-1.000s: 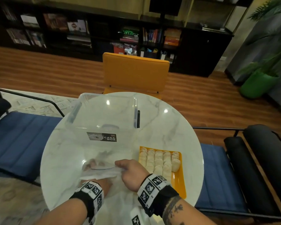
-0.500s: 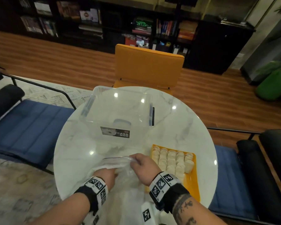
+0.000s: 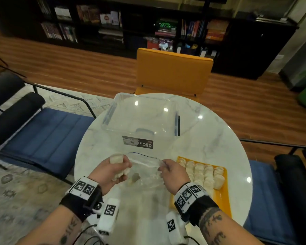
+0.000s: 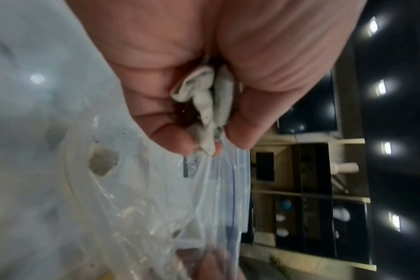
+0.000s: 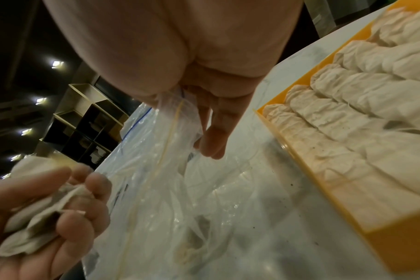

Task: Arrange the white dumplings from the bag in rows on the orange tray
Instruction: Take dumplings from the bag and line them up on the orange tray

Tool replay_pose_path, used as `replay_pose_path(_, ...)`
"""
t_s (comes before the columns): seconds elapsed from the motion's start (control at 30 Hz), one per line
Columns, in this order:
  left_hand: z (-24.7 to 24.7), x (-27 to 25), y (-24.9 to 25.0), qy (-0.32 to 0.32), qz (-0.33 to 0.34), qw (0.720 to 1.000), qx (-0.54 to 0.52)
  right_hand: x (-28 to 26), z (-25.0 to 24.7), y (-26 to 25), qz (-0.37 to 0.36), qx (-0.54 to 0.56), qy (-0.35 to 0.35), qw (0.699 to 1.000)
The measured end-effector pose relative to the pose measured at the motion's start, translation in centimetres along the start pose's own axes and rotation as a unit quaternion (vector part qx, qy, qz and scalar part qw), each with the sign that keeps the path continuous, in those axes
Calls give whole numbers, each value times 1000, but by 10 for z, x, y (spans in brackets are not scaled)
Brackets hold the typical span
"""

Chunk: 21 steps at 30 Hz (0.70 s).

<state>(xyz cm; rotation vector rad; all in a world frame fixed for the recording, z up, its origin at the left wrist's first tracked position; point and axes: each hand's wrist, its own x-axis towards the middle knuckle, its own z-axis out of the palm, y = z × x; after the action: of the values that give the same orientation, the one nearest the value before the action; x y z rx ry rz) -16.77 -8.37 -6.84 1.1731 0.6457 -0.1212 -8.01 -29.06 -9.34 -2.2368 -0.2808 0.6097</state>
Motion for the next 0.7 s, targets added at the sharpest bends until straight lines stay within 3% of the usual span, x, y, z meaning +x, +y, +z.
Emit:
replay_pose_path(0.1, -5, -2, 1, 36, -2, 999, -32, -5, 3, 1, 2, 6, 9, 1000)
replay_pose_path(0.2, -6, 2, -11, 103, 23, 983, 148, -12, 7, -1, -7, 5, 4, 1000)
replay_pose_path(0.23, -6, 4, -18, 112, 41, 962, 244, -14, 9, -2, -12, 4, 0, 1000)
replay_pose_path(0.27, -5, 5, -25, 99, 64, 924, 363, -15, 12, -2, -17, 3, -3, 1000)
replay_pose_path(0.33, 1, 9, -42, 39, 95, 815, 570, -16, 16, -2, -22, -4, -12, 1000)
replay_pose_path(0.37, 4, 13, -51, 27, 98, 781, 617, -17, 18, -1, -27, -14, -20, 999)
replay_pose_path(0.47, 13, 33, -71, 48, 70, 749, 657, -17, 21, 1, -33, -36, -49, 998)
replay_pose_path(0.53, 17, 43, -75, 47, 31, 695, 717, -18, 21, 2, -23, -37, -64, 997)
replay_pose_path(0.57, 17, 47, -77, 42, 17, 682, 730, -18, 21, 2, -15, -37, -70, 997)
replay_pose_path(0.63, 14, 52, -84, 14, 1, 676, 736, -16, 22, 3, 2, -27, -79, 996)
replay_pose_path(0.7, 11, 52, -86, -2, -2, 650, 760, -13, 24, 3, 17, -14, -82, 996)
